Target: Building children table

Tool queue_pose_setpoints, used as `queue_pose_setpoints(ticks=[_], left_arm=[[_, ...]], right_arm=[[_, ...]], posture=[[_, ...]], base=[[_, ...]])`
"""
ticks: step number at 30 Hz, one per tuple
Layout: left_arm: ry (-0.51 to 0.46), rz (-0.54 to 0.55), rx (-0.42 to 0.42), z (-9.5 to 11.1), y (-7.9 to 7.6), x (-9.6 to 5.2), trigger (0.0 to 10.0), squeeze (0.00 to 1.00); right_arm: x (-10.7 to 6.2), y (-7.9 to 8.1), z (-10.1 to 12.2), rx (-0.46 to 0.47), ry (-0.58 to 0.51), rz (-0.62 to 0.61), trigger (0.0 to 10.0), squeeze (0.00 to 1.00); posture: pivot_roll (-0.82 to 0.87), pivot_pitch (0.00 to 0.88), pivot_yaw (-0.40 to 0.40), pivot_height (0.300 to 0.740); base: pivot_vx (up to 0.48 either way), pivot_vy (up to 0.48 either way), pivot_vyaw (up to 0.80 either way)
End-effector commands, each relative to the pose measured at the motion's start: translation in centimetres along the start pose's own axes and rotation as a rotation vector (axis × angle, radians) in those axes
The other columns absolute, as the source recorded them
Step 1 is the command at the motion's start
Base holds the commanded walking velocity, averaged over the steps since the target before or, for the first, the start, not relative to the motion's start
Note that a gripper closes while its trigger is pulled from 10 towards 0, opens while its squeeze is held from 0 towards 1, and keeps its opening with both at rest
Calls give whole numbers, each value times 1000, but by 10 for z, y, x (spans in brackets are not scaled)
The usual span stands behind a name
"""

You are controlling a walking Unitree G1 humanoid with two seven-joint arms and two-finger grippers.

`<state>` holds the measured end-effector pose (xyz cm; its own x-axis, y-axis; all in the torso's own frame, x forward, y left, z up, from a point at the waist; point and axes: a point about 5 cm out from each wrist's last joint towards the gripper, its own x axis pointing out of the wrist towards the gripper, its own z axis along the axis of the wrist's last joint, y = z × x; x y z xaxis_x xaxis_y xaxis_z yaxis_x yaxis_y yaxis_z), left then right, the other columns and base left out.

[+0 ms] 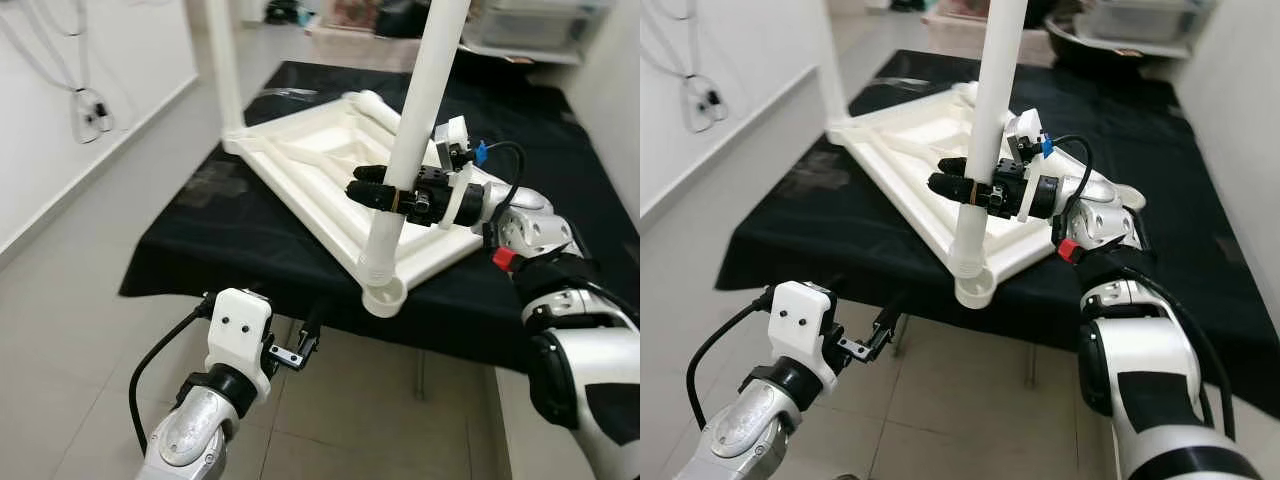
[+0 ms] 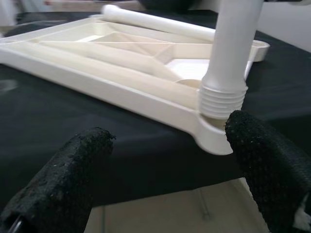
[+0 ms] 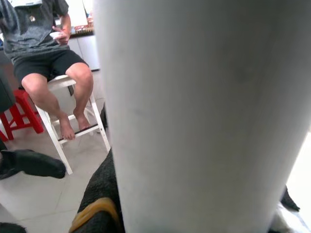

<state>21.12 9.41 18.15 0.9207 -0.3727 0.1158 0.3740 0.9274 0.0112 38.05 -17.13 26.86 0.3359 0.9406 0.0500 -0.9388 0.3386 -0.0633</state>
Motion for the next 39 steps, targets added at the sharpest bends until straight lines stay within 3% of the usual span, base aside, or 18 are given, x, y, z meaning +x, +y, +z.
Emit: queue_pose_setpoints(ticks=[1, 4, 11, 16, 28, 39], left_arm=[[13, -5, 1, -1, 0, -2, 10000, 0], [20, -2, 4, -1, 0, -3, 10000, 0], [15, -4, 3, 0, -2, -3, 10000, 0], [15, -4, 3, 0, -2, -3, 10000, 0], [9, -22, -2, 2, -6, -4, 10000, 0], [15, -43, -3, 1, -11, -3, 10000, 0]], right_arm=[[-1, 1, 2, -8, -9, 13, 10000, 0], [4, 3, 14, -28, -54, 74, 10000, 0], [12, 10, 19, -49, -38, 212, 10000, 0], [13, 10, 20, -52, -46, 222, 10000, 0], [24, 10, -3, -82, 80, 147, 10000, 0], [10, 6, 10, -122, 88, 173, 10000, 0]], posture=[[147, 196, -27, 740], [147, 191, -28, 740], [153, 185, -36, 740], [152, 184, -37, 740], [157, 174, -37, 740], [155, 175, -38, 740]], base=[[0, 0, -700], [0, 0, 0], [0, 0, 0], [0, 0, 0], [0, 0, 0], [0, 0, 0]])
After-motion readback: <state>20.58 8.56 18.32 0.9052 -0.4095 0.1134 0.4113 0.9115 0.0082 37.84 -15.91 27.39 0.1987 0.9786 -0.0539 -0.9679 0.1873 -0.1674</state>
